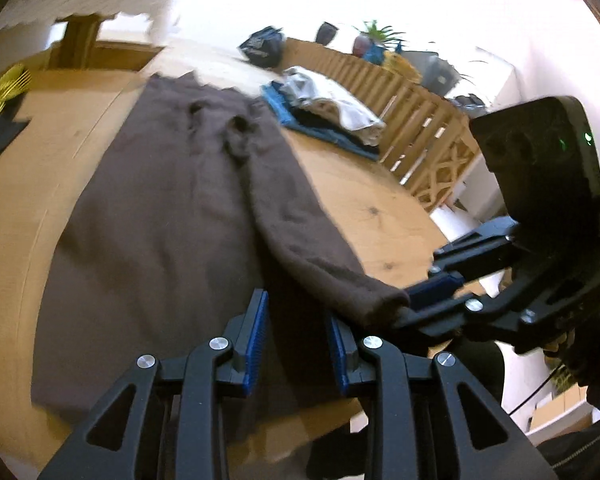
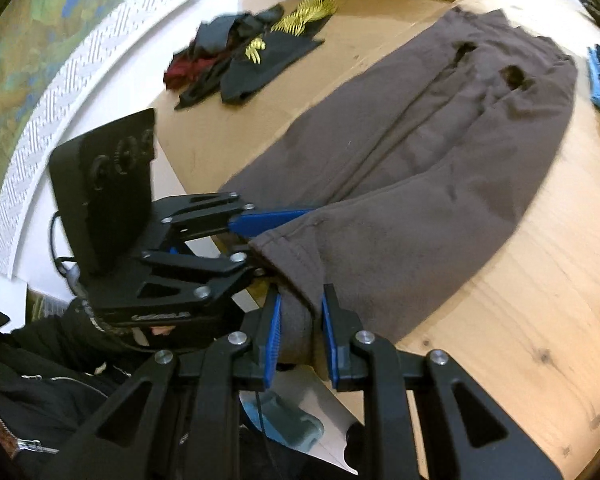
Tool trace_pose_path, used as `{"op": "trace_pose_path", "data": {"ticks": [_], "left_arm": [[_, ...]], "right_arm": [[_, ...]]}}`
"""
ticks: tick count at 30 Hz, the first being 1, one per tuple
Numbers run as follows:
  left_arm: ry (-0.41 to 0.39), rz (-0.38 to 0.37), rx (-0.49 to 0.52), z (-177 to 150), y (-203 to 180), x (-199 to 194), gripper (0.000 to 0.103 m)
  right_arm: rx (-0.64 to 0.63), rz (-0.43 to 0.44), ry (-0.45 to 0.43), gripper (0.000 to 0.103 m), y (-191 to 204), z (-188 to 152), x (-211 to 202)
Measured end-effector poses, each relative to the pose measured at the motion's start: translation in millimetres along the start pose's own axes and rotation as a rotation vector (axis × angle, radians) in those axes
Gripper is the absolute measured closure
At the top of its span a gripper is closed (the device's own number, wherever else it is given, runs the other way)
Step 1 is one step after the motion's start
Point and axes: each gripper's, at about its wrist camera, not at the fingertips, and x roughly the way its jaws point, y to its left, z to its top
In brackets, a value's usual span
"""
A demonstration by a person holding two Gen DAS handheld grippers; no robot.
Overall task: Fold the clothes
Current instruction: 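Pinch the folded trouser hem with the right gripper and tuck it straight, then release the trousers with the right gripper and pull back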
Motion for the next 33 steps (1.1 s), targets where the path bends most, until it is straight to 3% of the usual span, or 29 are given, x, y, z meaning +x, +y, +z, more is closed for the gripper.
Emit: {"op": "trace_pose_path", "data": {"ticks": [7, 11, 13, 17, 19, 21, 26, 31, 33], "left_arm": [[0.023, 0.100, 0.059, -33.8, -10.1, -15.2, 0.077], [0.001, 0.148, 0.110, -33.0, -15.0, -36.6, 0.076], [-0.009, 0.180, 0.151, -30.0, -17.6, -46.5, 0.075], [-0.003, 0.178, 0.269, -16.3, -33.0, -40.3, 0.075], [0.005, 0.167, 0.336, -10.0, -44.0, -29.0, 0.075], [0.025, 0.159, 0.395, -6.7, -53.8, -13.6, 0.075], [0.155, 0.154, 0.451, -21.1, -58.3, 31.5, 0.075], [0.121, 0.149, 0.426, -21.4, -57.0, -4.7, 0.075], [0.094, 0.154, 0.414, -18.1, -53.2, -28.0, 0.075]], "right_arm": [[-0.023, -0.011, 0.122, 0.078, -1.1, 3.6, 36.8], [-0.050, -0.023, 0.178, 0.059, 6.8, 3.3, 46.5], [-0.075, -0.008, 0.203, 0.056, 16.6, 1.0, 38.5], [-0.120, -0.024, 0.140, 0.056, 22.8, -3.4, 5.7], [-0.055, -0.107, 0.071, 0.059, 3.5, 1.4, -8.7], [0.002, -0.227, 0.012, 0.072, -20.1, 7.1, -11.8], [0.020, -0.298, 0.045, 0.075, -48.2, 5.8, 25.9], [-0.029, -0.337, 0.104, 0.075, -41.4, 0.3, 17.6], [-0.062, -0.371, 0.018, 0.075, -39.2, 7.4, 3.6]]}}
